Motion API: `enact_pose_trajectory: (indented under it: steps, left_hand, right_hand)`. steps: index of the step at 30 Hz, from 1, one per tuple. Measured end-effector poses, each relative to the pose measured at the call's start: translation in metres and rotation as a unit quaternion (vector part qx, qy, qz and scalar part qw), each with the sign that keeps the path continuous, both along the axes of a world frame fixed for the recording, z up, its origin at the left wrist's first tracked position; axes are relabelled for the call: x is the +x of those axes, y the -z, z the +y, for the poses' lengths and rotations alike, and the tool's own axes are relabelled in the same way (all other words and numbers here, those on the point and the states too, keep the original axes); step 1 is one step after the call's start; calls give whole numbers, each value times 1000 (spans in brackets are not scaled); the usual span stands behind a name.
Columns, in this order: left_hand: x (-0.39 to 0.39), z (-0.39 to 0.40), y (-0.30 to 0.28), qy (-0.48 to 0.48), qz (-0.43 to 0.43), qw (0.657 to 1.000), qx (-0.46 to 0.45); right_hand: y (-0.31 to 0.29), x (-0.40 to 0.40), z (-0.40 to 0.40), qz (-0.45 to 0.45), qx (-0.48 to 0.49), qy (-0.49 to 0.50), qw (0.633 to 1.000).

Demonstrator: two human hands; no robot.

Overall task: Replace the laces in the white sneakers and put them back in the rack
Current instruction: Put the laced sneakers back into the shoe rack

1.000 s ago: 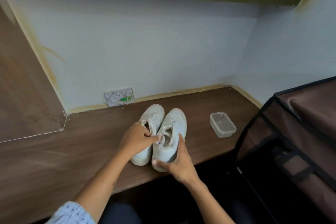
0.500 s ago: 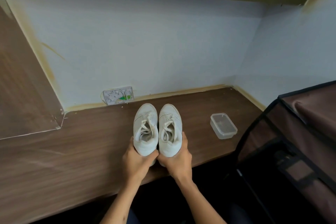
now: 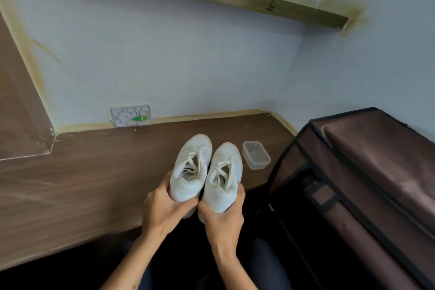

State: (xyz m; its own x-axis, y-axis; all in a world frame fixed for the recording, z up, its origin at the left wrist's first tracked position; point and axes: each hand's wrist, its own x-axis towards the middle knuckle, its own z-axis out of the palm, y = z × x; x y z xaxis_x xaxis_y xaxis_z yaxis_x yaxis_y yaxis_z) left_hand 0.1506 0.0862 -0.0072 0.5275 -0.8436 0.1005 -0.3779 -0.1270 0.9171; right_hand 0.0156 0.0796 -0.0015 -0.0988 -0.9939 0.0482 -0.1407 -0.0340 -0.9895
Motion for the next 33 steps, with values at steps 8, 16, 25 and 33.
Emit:
enact_pose_trajectory:
  steps: [8, 16, 25, 33]
  left_hand:
    - [-38, 30, -31, 93, -34, 995, -31]
    - [-78, 58, -33, 195, -64, 978, -25]
    - [-122, 60, -6, 294, -87, 952, 10]
    - [-167, -16, 31, 377, -36, 925, 39]
  right_hand:
    - [-36, -42, 59, -49, -45, 76, 995]
    - [-34, -87, 107, -66, -24, 126, 990]
    - [8, -133, 121, -46, 16, 206, 977]
    - [55, -168, 64, -63, 42, 309, 948]
